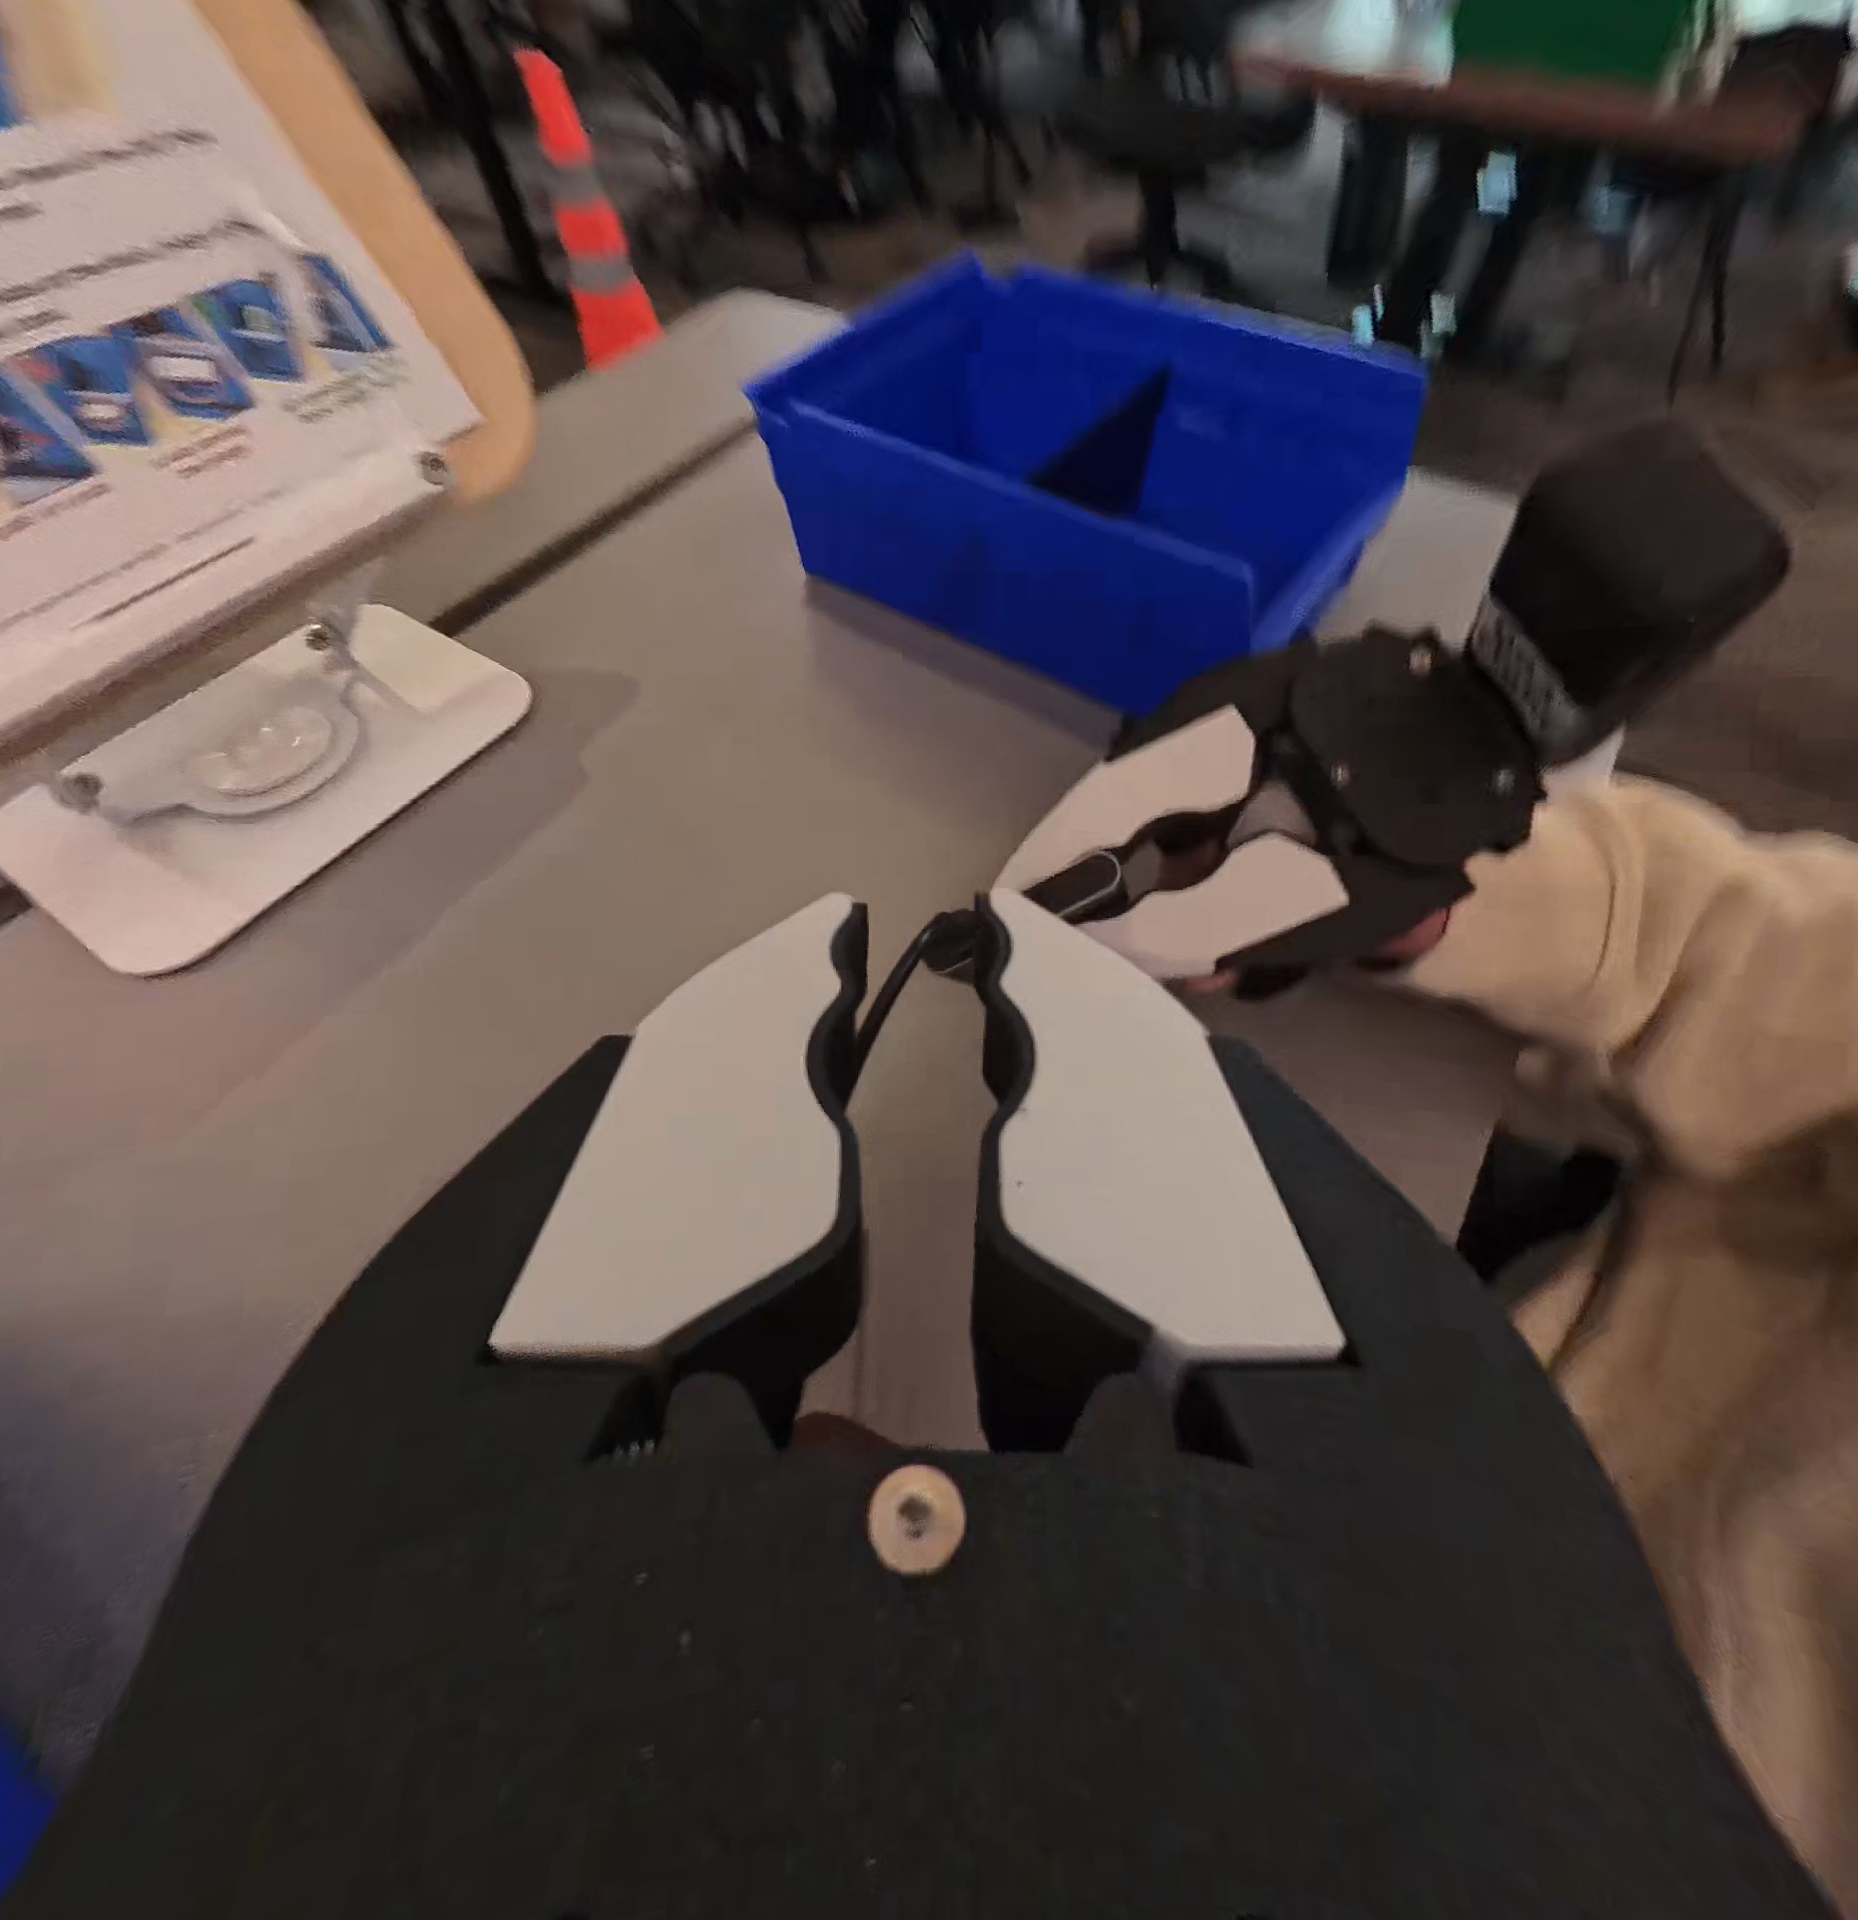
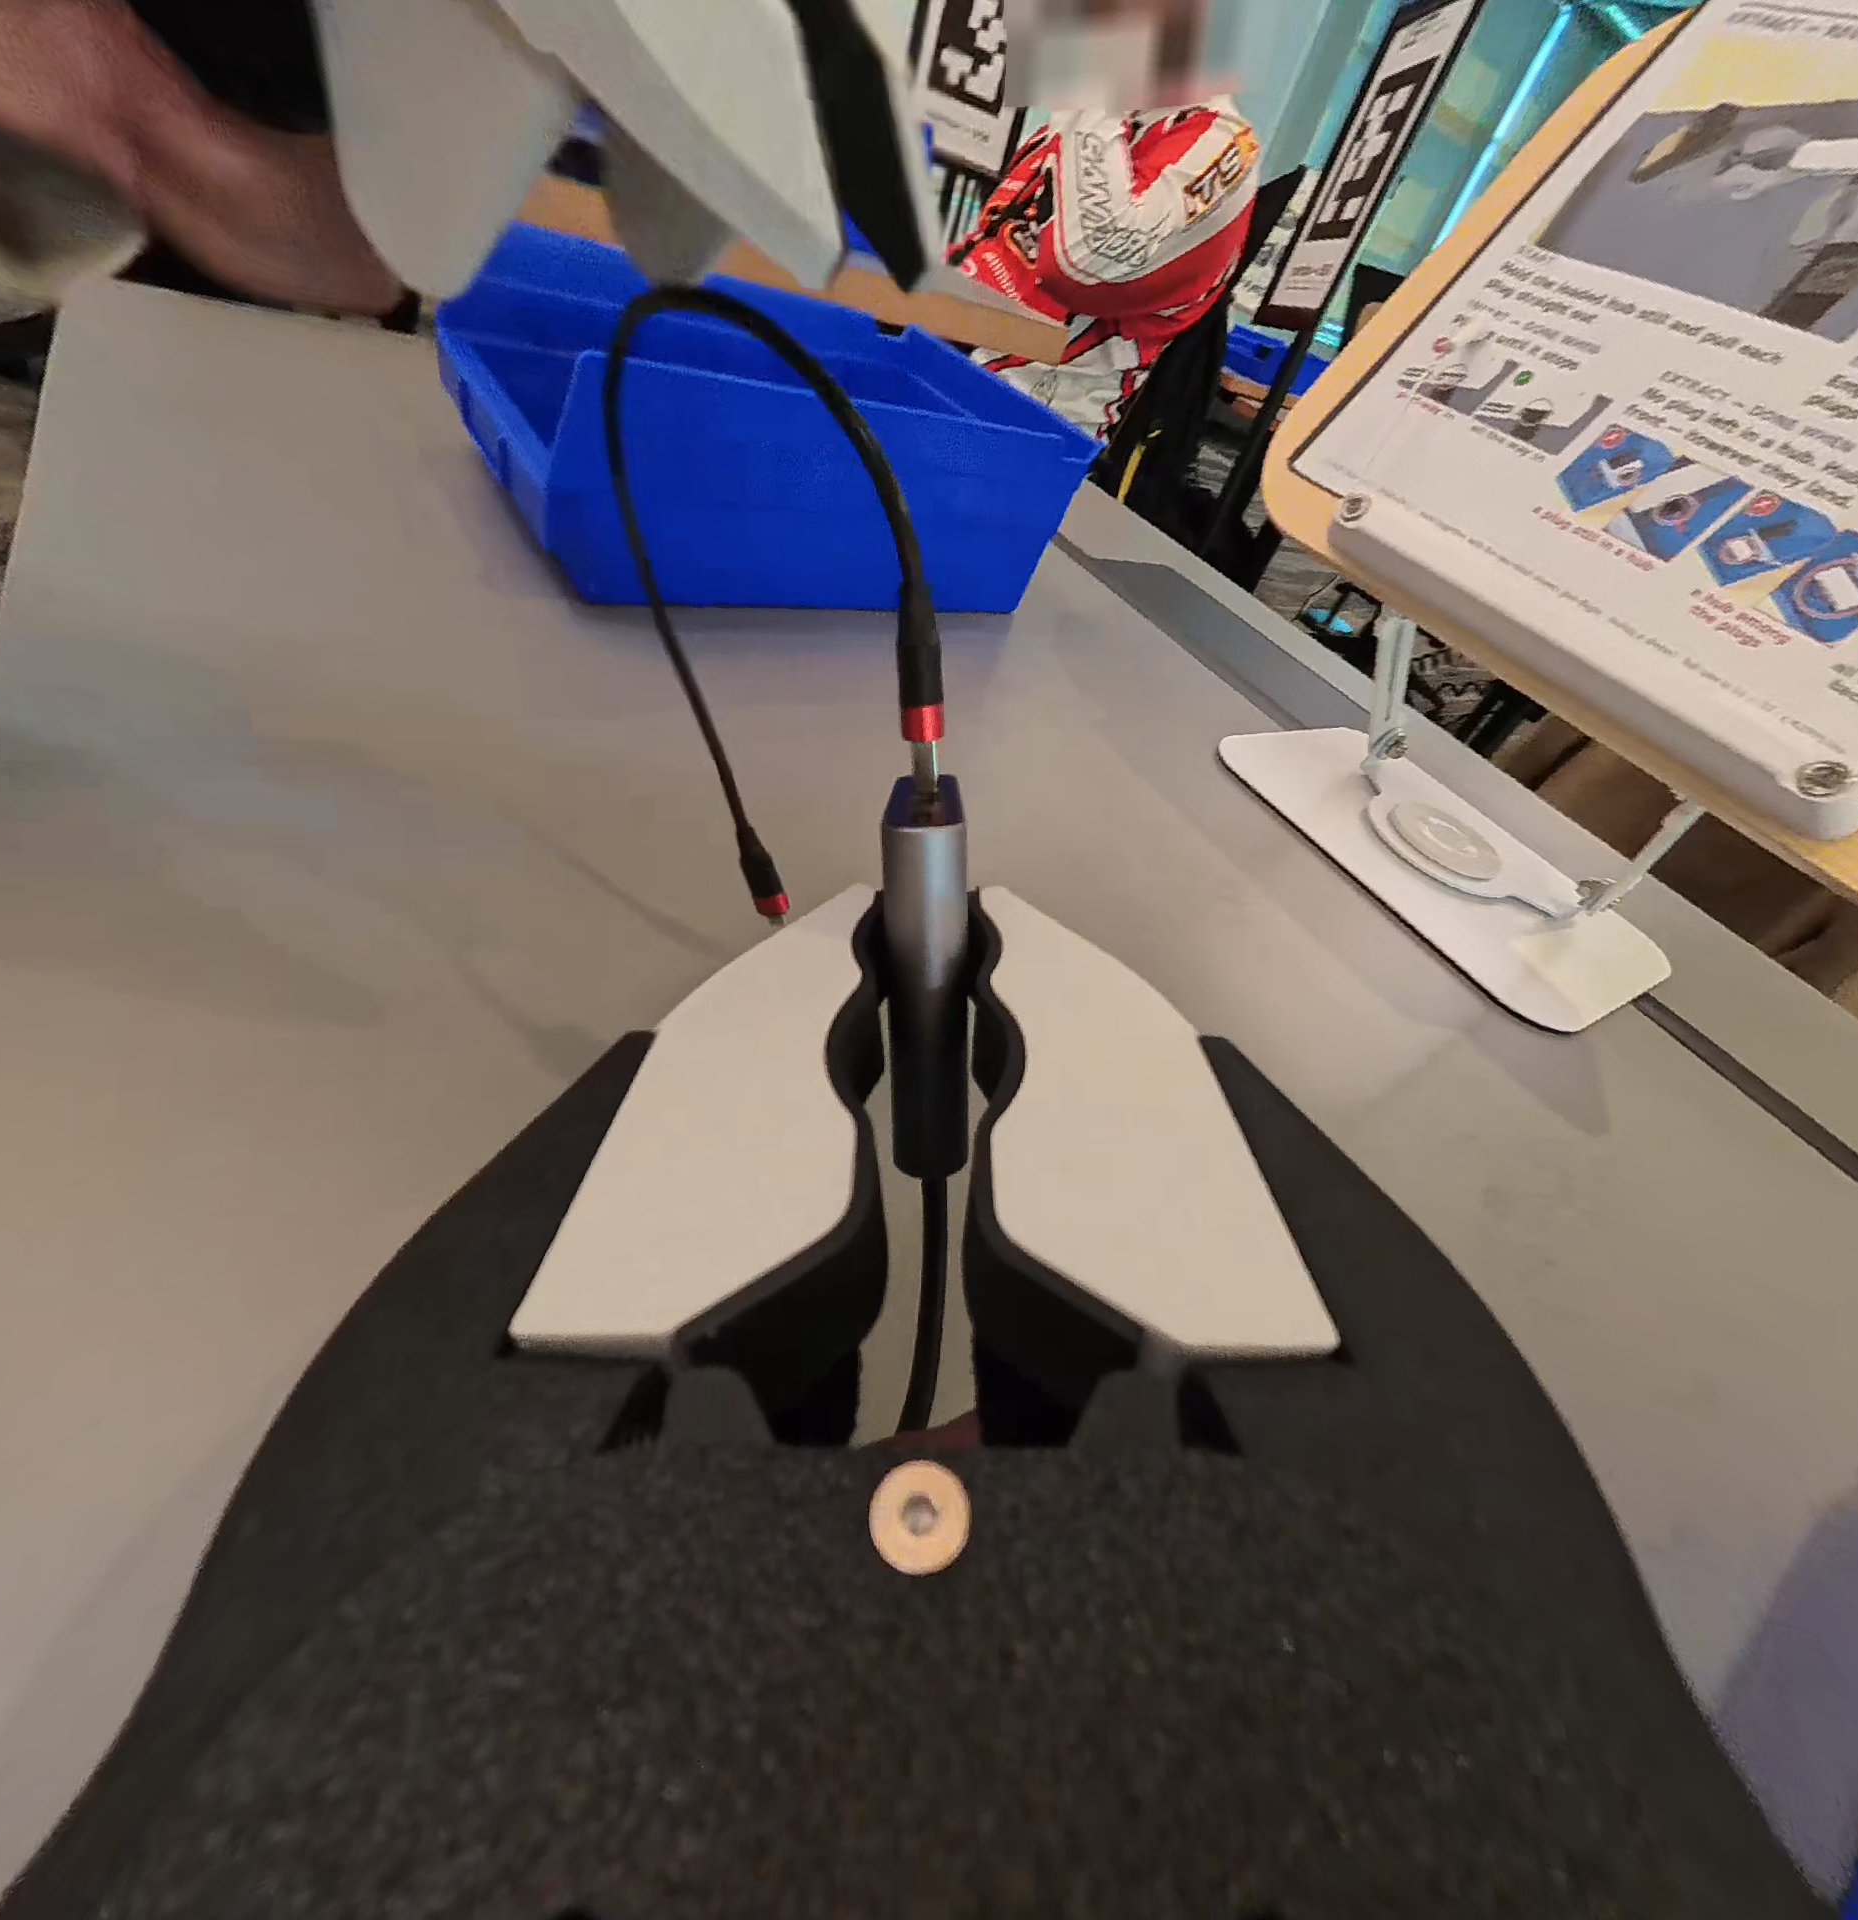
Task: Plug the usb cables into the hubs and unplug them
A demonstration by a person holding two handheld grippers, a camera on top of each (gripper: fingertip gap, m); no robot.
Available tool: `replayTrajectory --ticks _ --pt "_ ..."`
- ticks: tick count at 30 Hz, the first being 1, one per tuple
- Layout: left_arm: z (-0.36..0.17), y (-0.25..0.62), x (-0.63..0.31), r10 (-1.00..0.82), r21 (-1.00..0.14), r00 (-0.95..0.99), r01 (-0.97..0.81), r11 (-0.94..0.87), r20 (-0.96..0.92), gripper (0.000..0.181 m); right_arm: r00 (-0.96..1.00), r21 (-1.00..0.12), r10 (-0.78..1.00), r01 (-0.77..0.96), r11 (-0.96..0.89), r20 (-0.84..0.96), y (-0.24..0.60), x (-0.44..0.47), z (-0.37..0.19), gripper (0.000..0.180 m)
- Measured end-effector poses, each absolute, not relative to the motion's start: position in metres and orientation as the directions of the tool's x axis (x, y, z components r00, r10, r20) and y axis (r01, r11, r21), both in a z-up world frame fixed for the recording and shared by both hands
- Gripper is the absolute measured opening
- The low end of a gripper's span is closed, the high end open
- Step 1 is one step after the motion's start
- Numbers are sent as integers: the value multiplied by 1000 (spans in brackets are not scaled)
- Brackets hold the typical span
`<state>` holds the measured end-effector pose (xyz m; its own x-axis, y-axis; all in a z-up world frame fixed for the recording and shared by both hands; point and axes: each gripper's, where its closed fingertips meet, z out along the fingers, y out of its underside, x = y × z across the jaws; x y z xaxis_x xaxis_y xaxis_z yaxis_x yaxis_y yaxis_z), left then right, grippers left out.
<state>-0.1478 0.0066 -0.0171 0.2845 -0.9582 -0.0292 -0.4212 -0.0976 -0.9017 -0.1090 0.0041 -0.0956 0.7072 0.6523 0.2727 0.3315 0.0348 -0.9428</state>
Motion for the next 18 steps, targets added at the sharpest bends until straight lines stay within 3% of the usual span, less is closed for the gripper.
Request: replayTrajectory --ticks 4,13,15,18 --pt "-28 -3 -151 -908 -956 410 -223 -191 86 20 730 -946 624 322 45 279 6 -105 -92 12" --pt "-60 6 -127 -876 -933 456 -224 -281 154 24 678 -879 592 461 117 435 2 -111 -100 13" --pt "-60 7 -128 -878 -930 452 -232 -285 157 12 672 -873 590 471 127 448 2 -111 -100 13" --pt "-62 8 -128 -882 -925 444 -243 -290 160 10 660 -861 587 490 136 469 2 -110 -101 13"
